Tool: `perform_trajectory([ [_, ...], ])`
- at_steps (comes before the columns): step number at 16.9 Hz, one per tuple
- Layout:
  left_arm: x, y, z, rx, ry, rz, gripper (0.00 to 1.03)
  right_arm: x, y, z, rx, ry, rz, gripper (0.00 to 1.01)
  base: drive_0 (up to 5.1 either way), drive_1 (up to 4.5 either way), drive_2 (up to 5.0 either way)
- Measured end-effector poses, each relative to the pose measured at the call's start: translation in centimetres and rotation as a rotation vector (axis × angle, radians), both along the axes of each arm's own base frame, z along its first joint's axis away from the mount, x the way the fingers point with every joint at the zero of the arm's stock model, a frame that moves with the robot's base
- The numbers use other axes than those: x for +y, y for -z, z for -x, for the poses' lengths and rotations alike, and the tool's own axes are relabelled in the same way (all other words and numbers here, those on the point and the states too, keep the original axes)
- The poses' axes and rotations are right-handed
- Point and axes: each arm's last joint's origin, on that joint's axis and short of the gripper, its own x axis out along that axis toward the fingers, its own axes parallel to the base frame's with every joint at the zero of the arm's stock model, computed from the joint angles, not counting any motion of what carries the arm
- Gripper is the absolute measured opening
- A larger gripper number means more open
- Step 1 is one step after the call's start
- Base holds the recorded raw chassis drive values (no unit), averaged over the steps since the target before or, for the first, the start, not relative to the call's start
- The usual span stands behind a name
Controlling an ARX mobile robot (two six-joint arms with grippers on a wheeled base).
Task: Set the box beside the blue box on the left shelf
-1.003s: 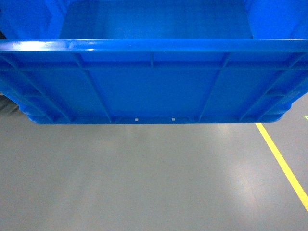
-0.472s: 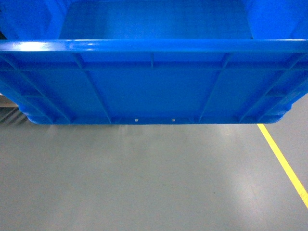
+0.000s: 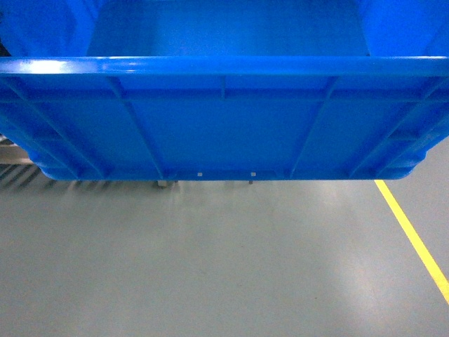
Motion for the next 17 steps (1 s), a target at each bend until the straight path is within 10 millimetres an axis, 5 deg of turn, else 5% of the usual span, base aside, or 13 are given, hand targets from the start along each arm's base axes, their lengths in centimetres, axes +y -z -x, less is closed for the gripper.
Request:
perform_trajectory([
  [17, 0.00, 0.04, 0.01, 0.004, -0.001, 0.001, 0.08, 0.00, 0.00, 0.00, 0.000, -0.001, 0.002, 0.08, 0.1, 4.31, -4.2],
])
